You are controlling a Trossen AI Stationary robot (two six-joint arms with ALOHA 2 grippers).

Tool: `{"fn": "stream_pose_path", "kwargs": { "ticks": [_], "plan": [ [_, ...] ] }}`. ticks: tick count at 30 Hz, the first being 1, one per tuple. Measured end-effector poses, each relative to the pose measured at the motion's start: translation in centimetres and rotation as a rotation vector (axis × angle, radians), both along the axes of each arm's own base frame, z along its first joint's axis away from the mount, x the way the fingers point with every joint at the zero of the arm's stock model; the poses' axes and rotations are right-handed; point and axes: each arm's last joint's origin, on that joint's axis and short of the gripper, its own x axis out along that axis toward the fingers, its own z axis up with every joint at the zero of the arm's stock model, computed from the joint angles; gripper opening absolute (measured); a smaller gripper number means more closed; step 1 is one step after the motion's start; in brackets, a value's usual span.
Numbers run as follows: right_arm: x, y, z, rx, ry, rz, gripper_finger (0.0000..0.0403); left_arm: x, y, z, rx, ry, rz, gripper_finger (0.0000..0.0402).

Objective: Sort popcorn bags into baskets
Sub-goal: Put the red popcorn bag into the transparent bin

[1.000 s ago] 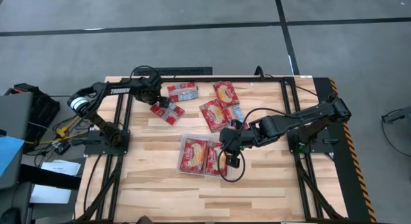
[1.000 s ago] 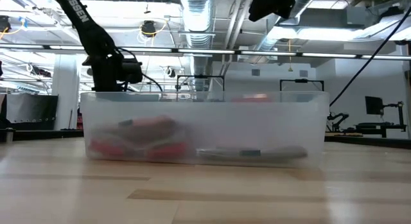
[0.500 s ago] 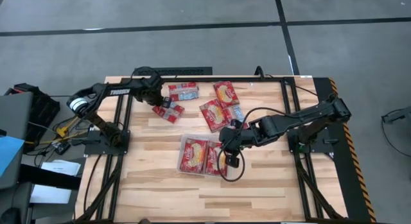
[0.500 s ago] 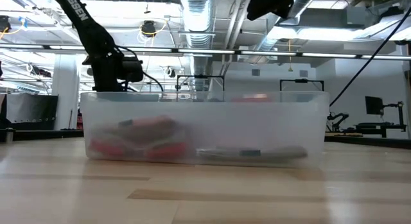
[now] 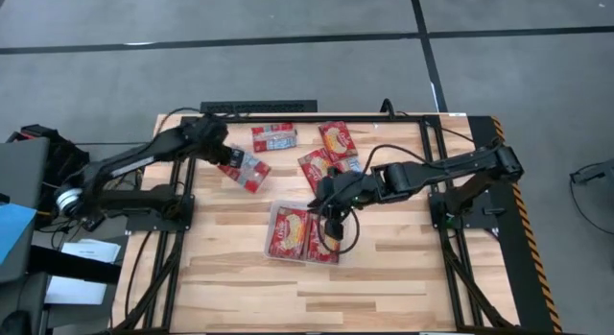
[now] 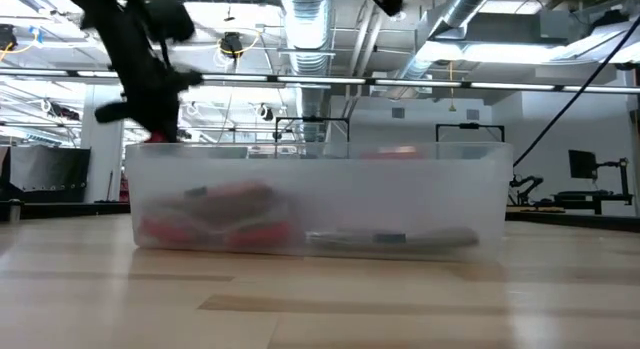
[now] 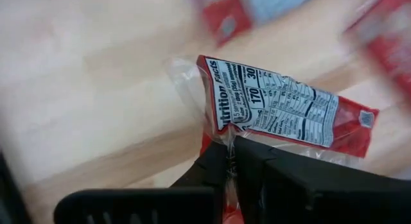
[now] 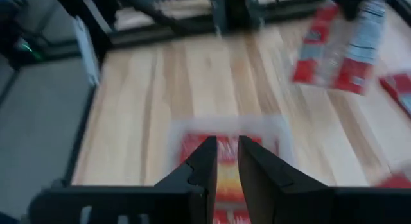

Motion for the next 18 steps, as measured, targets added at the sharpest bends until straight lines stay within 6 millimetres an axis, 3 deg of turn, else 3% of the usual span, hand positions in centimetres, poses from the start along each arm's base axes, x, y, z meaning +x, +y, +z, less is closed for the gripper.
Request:
{"fn": "stream_pose_path", "kwargs": {
  "ticks": [10, 18],
  "plan": [
    [0.8, -2.2, 1.8, 0.012, -0.174, -0.026, 0.0102, -3.2, -5.7, 6.6, 0.293, -0.458, -0.022, 0.0000],
    [0.9, -2.4, 4.7, -0.004, -0.432, -0.028, 0.0234, -5.1, -8.0, 10.3, 0.487, -0.789, -0.035, 0.0000]
  ]
}}
